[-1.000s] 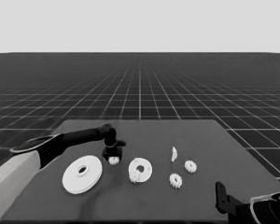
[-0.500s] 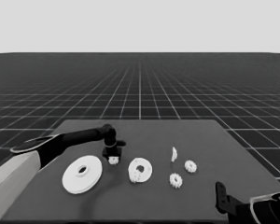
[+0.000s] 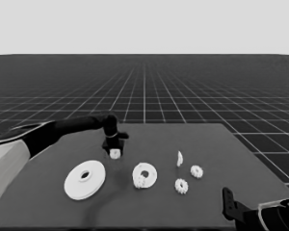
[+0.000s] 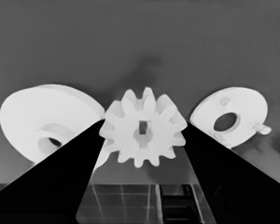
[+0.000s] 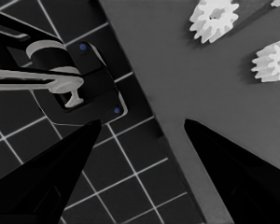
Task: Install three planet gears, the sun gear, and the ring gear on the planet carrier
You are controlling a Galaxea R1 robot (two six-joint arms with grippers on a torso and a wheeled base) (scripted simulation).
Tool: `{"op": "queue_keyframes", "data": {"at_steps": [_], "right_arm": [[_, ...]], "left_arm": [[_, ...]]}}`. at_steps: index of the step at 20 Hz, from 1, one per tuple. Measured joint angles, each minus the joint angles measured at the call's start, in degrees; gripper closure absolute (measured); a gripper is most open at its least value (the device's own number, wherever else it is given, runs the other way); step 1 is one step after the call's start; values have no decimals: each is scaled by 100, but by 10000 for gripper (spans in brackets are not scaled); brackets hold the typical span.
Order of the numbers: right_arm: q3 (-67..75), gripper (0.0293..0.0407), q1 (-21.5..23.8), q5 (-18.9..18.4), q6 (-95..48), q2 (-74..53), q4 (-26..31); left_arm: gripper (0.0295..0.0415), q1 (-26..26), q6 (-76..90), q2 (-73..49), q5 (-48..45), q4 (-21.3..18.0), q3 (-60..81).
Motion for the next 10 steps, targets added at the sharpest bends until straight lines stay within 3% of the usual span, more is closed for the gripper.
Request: {"op": "queue_keyframes", "data": {"at_steps": [2,6,10], "right_arm": [[0,315,0,0,0,0,0],[0,315,0,0,0,0,0],[0,315,0,0,0,0,0]], "left_arm": [[398,-8,0,0,5,-10,0],[398,0,-739,1673,108,46,-914],[398,0,-725,1916,106,46,-1183]]}}
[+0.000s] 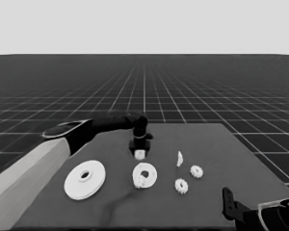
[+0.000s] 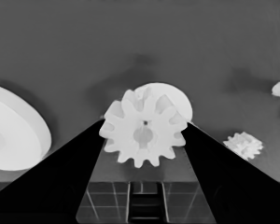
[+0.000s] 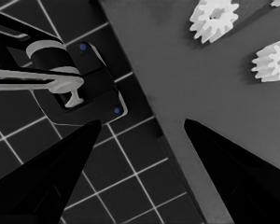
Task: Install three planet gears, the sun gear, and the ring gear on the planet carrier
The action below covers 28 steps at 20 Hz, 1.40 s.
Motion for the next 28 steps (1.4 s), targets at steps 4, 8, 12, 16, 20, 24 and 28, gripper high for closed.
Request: {"op": "queue_keyframes", "data": {"at_steps": [4,8,12,16,20,24,28], "right_arm": [[0,315,0,0,0,0,0],[0,315,0,0,0,0,0],[0,315,0,0,0,0,0],[0,315,0,0,0,0,0],[0,315,0,0,0,0,0],[0,315,0,0,0,0,0],[0,315,0,0,0,0,0]], "left_arm": [[398,538,215,148,-252,480,-413],[398,778,372,253,-408,677,-708],[398,811,390,262,-427,700,-747],[327,813,392,263,-430,703,-751],[326,814,392,263,-431,703,-752],[326,303,73,63,-117,276,-166],[326,29,6,30,-13,35,-46]]}}
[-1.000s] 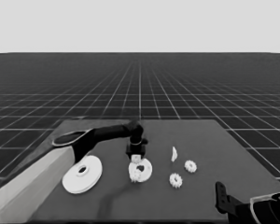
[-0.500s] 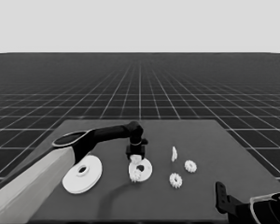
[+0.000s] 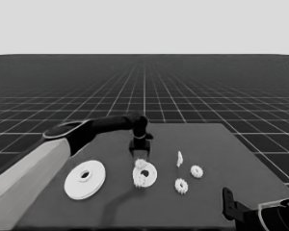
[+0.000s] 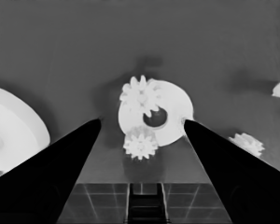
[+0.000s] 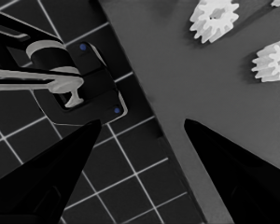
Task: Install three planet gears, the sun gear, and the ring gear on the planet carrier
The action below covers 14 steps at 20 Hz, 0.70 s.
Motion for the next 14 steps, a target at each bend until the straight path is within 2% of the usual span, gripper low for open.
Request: {"op": "queue_keyframes", "data": {"at_steps": [4,5,6,7,9,14], "right_arm": [[0,315,0,0,0,0,0],[0,315,0,0,0,0,0],[0,315,0,0,0,0,0],[0,315,0,0,0,0,0],[0,315,0,0,0,0,0],[0,315,0,0,0,0,0]], "left_arm": [[326,-27,-2,-1,11,-30,5],[302,-470,2753,-1520,-1911,359,2655],[296,-1045,5198,-3742,-3089,595,5040],[310,-1394,6665,-5394,-3775,736,6434],[323,-1698,8036,-6851,-4420,864,7773],[326,-1849,8710,-7526,-4738,928,8428]]}}
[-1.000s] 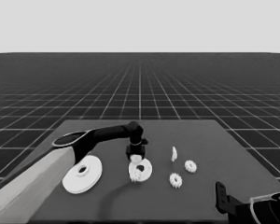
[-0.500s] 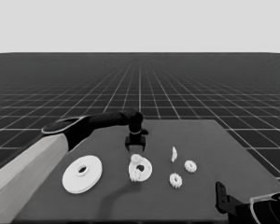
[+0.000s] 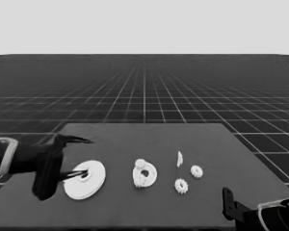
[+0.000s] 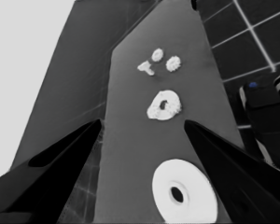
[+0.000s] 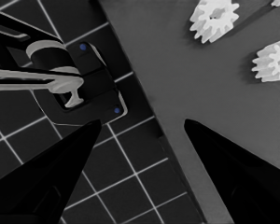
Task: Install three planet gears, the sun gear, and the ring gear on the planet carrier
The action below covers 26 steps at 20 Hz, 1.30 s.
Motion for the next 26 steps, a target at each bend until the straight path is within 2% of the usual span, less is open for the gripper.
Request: {"op": "queue_keyframes", "data": {"at_steps": [1,2,4,6,10,12,13,20,22,26], "right_arm": [[-1402,303,1595,-904,2132,1159,1929],[-2910,307,2032,-1202,2992,2006,2538],[-4700,313,2111,-1487,3503,2873,2946],[-5466,315,2109,-1592,3596,3233,3080],[-5876,315,2102,-1643,3613,3427,3140],[-6324,315,1353,-1168,3471,3632,2560],[-6481,315,1185,-1053,3419,3706,2452],[-6729,315,984,-885,3336,3820,2318],[-6733,386,981,-883,3335,3822,2316],[-6735,388,983,-881,3334,3822,2314]], "left_arm": [[326,-5,21,-20,-10,2,20],[326,-8,33,-31,-16,3,31],[326,-11,45,-42,-21,5,42],[326,-12,49,-45,-23,5,45],[326,-13,51,-47,-24,5,47],[326,-13,51,-47,-24,5,47],[326,-13,51,-47,-24,5,47],[326,-13,51,-47,-24,5,47],[326,-13,51,-47,-24,5,47],[326,-13,51,-47,-24,5,47]]}}
